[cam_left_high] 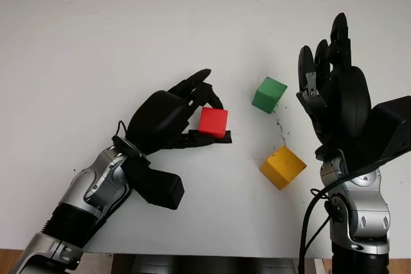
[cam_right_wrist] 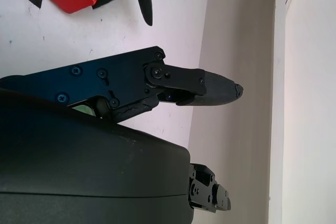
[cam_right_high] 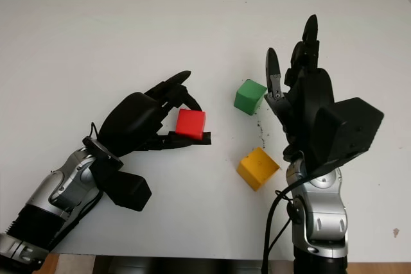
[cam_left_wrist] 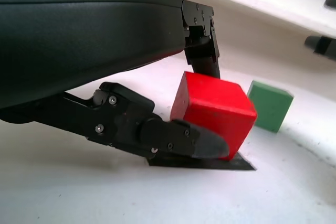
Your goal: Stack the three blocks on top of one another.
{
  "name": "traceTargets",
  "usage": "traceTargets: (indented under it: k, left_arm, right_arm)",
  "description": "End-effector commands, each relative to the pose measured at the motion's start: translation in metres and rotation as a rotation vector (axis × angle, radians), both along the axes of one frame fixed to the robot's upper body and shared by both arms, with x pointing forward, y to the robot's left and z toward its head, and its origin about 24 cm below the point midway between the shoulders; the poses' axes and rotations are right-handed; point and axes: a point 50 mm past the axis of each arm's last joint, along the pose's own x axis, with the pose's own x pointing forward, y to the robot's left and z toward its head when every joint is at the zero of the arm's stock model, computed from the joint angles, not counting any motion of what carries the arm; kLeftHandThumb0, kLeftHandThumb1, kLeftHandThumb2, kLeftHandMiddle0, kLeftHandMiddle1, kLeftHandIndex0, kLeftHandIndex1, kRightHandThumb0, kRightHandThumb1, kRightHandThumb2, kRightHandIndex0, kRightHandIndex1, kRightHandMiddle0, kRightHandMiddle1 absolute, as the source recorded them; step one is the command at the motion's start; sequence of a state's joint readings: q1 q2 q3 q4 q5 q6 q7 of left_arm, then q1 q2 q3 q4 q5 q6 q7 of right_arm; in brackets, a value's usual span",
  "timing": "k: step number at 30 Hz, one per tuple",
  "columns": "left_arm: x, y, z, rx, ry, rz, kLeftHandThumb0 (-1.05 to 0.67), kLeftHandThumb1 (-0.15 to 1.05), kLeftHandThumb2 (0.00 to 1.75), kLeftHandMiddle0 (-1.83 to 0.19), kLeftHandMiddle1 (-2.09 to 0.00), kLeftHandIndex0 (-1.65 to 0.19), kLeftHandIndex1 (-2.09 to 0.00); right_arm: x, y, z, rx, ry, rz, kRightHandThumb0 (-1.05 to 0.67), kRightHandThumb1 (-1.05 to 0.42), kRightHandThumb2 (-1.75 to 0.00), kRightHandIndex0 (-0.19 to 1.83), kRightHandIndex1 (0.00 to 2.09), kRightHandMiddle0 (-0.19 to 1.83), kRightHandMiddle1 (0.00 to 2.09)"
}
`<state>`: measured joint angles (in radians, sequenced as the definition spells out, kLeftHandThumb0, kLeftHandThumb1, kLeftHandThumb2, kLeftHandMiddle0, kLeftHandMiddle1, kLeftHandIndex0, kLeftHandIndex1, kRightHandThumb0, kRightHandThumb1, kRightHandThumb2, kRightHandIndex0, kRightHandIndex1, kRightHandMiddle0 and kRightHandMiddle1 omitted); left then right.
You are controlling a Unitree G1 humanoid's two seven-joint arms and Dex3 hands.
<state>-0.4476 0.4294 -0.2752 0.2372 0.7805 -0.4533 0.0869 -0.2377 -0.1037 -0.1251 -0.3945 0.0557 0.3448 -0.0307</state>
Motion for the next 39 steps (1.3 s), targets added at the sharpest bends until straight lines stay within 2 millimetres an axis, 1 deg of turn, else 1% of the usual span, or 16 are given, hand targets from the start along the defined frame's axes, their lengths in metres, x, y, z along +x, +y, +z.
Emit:
traceTargets:
  k: [1, 6, 8, 11, 14, 17, 26, 30, 33, 34, 36, 39]
  left_arm:
    - [-0.002, 0.002, -0.004, 0.032, 0.023, 0.002, -0.46, 1.05, 0.21, 0.0, -0.04, -0.03, -1.07]
    - [-0.003, 0.002, -0.002, 0.021, 0.059, -0.011, -0.48, 1.05, 0.19, 0.03, -0.05, 0.01, -0.88]
    - [-0.004, 0.002, -0.001, 0.009, 0.091, -0.024, -0.5, 1.05, 0.19, 0.06, -0.05, 0.03, -0.74]
    - [-0.006, 0.002, 0.001, -0.005, 0.129, -0.042, -0.53, 1.05, 0.19, 0.08, -0.05, 0.03, -0.58]
    - [-0.009, 0.003, 0.003, -0.031, 0.157, -0.064, -0.55, 1.05, 0.18, 0.08, -0.05, 0.02, -0.32]
    - [-0.011, 0.003, 0.005, -0.049, 0.169, -0.075, -0.56, 1.05, 0.18, 0.09, -0.05, 0.04, -0.18]
    - [-0.014, 0.005, 0.007, -0.073, 0.167, -0.078, -0.59, 1.05, 0.18, 0.1, -0.05, 0.08, -0.09]
    - [-0.013, 0.008, 0.01, -0.13, 0.198, -0.079, -0.61, 1.05, 0.19, 0.14, -0.04, 0.11, -0.06]
    - [-0.01, 0.015, 0.019, -0.274, 0.231, -0.079, -0.64, 1.05, 0.28, 0.18, -0.03, 0.16, -0.04]
    - [-0.008, 0.019, 0.022, -0.36, 0.236, -0.083, -0.64, 1.05, 0.34, 0.19, -0.03, 0.18, -0.04]
    - [-0.003, 0.028, 0.028, -0.574, 0.253, -0.056, -0.67, 1.05, 0.39, 0.19, -0.02, 0.19, -0.04]
    - [0.006, 0.043, 0.035, -0.845, 0.248, -0.005, -0.71, 1.05, 0.53, 0.18, -0.04, 0.18, -0.04]
  right_arm:
    - [-0.003, -0.001, 0.003, 0.004, -0.016, -0.003, -0.57, -1.05, -0.48, -0.19, 0.0, -0.19, 0.0]
    - [-0.003, -0.001, 0.003, 0.0, -0.016, -0.006, -0.57, -1.05, -0.47, -0.19, 0.0, -0.19, 0.0]
    - [-0.003, -0.002, 0.003, -0.004, -0.016, -0.004, -0.57, -1.05, -0.48, -0.19, 0.0, -0.19, 0.0]
    - [-0.004, -0.002, 0.003, -0.001, -0.016, -0.005, -0.56, -1.05, -0.48, -0.19, 0.0, -0.19, 0.0]
    - [-0.004, -0.002, 0.003, -0.002, -0.015, -0.007, -0.57, -1.05, -0.47, -0.19, 0.0, -0.19, 0.0]
    - [-0.004, -0.002, 0.003, -0.005, -0.013, -0.012, -0.56, -1.05, -0.47, -0.19, 0.0, -0.19, 0.0]
    - [-0.003, -0.002, 0.002, -0.003, -0.014, -0.003, -0.57, -1.05, -0.48, -0.19, 0.0, -0.19, 0.0]
    - [-0.003, -0.002, 0.003, 0.0, -0.016, -0.002, -0.56, -1.05, -0.47, -0.19, 0.0, -0.19, 0.0]
    - [-0.004, -0.005, 0.006, -0.011, -0.02, -0.006, -0.56, -1.05, -0.46, -0.19, 0.0, -0.19, 0.01]
    - [-0.004, -0.008, 0.008, -0.032, -0.026, -0.01, -0.55, -1.05, -0.45, -0.19, 0.0, -0.19, 0.01]
    - [-0.005, -0.013, 0.013, -0.063, -0.041, -0.013, -0.55, -1.05, -0.43, -0.19, 0.0, -0.18, 0.02]
    - [-0.006, -0.024, 0.025, -0.167, -0.071, -0.028, -0.58, -1.05, -0.34, -0.19, 0.0, -0.17, 0.03]
